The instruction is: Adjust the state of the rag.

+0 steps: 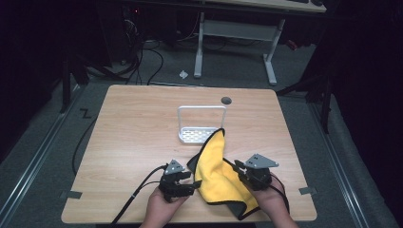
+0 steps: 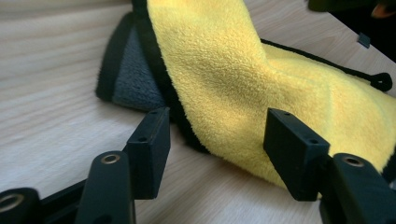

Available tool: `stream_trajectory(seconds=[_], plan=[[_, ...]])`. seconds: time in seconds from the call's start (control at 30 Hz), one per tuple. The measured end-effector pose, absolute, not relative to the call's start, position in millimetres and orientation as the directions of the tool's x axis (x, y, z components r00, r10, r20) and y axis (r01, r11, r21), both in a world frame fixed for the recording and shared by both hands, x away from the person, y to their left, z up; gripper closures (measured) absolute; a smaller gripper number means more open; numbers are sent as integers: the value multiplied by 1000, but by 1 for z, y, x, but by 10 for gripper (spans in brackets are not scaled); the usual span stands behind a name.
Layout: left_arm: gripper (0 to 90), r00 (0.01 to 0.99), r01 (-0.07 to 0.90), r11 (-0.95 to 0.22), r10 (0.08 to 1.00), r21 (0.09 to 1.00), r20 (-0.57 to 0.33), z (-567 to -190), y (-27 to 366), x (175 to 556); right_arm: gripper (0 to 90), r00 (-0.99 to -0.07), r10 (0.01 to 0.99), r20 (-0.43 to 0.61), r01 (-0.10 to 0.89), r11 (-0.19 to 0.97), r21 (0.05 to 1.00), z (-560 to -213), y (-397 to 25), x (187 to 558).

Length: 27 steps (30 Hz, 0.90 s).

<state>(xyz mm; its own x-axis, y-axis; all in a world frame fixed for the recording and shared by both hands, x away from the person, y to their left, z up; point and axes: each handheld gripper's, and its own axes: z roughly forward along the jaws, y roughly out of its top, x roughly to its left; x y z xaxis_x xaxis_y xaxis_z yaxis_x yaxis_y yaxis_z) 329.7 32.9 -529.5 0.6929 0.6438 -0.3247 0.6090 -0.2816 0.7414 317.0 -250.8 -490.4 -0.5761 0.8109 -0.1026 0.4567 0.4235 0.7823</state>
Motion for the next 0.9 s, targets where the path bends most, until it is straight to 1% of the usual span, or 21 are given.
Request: stream_trajectory(seconds=[0.07,0.1,0.13,0.17,0.2,0.23,0.3,0.4,0.43,0.47,0.5,0.57,0.67,0.7,0.73,0.87,0.9], plan=[[557,688,614,-315,664,723,-295,-531,24,331,868,-582,808,-90,505,446,739,-505,-255,325],[653,689,612,-335,670,716,-276,-533,20,331,871,-596,800,-67,536,459,709,-515,-253,331],[710,690,607,-339,674,719,-264,-534,17,330,871,-604,795,-61,543,466,699,-518,-251,332],[710,690,606,-346,677,716,-257,-533,15,330,871,-604,795,-61,543,466,699,-518,-251,332],[754,693,603,-352,675,716,-252,-533,14,330,870,-611,789,-67,543,480,689,-520,-248,333],[779,697,598,-356,673,718,-246,-533,13,329,869,-618,782,-80,537,494,684,-522,-245,333],[797,705,588,-368,669,721,-234,-531,16,328,862,-627,773,-98,528,514,676,-524,-239,332],[799,711,578,-375,668,725,-221,-525,29,325,863,-630,769,-106,519,519,680,-526,-238,332],[799,712,570,-379,670,729,-210,-522,36,324,865,-625,775,-92,530,508,679,-526,-240,333],[799,702,569,-373,684,733,-197,-518,51,321,866,-619,779,-99,534,509,675,-525,-241,333],[800,702,569,-373,684,733,-197,-518,51,321,866,-619,779,-99,534,509,675,-525,-241,333],[800,687,575,-360,700,735,-194,-515,70,318,866,-603,790,-114,540,509,671,-525,-245,334],[800,656,598,-342,728,725,-198,-515,101,311,880,-542,828,-147,572,491,657,-524,-260,337],[800,656,598,-342,728,725,-198,-515,101,311,881,-523,839,-152,584,482,653,-524,-266,337],[800,652,604,-342,732,720,-199,-516,107,309,881,-523,839,-152,584,482,653,-524,-266,337],[797,635,624,-343,747,702,-199,-524,126,298,884,-446,877,-178,623,447,642,-523,-287,338],[793,631,630,-340,749,698,-204,-525,131,295,884,-413,893,-179,641,425,639,-522,-298,339]])
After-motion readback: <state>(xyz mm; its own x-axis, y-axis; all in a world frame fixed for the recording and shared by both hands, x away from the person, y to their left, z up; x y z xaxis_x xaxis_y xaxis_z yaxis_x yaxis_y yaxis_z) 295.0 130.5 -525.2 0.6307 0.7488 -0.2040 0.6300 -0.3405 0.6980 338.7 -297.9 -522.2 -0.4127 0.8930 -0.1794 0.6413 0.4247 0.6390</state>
